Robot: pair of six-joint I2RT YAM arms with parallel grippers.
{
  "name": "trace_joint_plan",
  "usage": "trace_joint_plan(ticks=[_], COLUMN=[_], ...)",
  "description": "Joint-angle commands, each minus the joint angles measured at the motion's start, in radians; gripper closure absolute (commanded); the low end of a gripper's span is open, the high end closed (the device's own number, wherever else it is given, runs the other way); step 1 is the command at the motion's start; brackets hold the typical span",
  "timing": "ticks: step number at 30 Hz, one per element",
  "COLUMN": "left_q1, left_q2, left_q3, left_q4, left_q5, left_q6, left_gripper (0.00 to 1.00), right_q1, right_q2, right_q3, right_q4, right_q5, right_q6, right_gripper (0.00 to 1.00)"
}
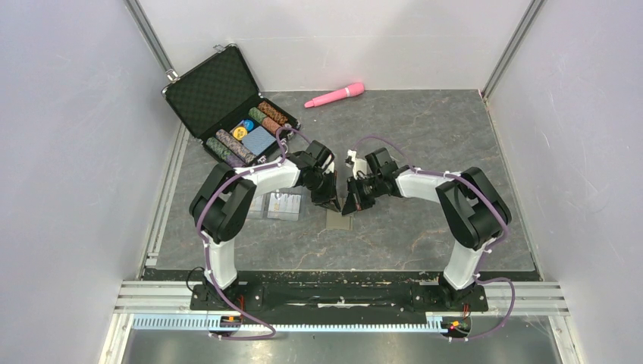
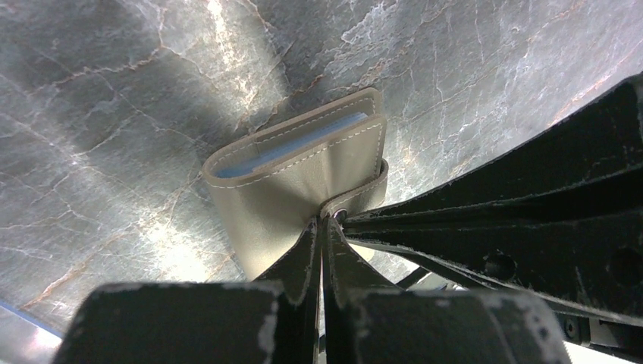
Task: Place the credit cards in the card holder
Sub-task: Close the card holder at the center of the board.
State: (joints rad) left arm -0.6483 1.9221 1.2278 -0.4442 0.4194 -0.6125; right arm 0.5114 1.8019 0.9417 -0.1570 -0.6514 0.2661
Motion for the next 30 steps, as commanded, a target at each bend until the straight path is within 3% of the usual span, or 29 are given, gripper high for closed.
trace_joint_plan(ticks=[1, 10, 19, 30], left_q1=[-0.012, -0.058, -0.073, -0.073], left_q2=[0.037, 0.074, 0.057, 0.023], left_q3=[-0.017, -0.008, 0.022, 0.04], left_q4=[-0.011, -0.085, -0.108, -0.107], left_q5=[-0.014, -0.121, -0.139, -0.139], left_q6=[0.056, 0.12, 0.136, 0.128], left_gripper=[0.98, 0.98, 0.98, 0.98], right_q1=[0.006, 0.009, -0.031, -0.027], right_q2=[0.05, 0.093, -0.082, -0.042], right_q3=[0.023, 0.031, -0.003, -0.018], right_q4=[-0.091, -0.206, 0.038, 0.036], right_q5=[0.149, 0.268, 0.032, 0.022], right_q6=[-0.052, -0.061, 0.03, 0.023], right_gripper=[1.0, 1.0, 1.0, 1.0])
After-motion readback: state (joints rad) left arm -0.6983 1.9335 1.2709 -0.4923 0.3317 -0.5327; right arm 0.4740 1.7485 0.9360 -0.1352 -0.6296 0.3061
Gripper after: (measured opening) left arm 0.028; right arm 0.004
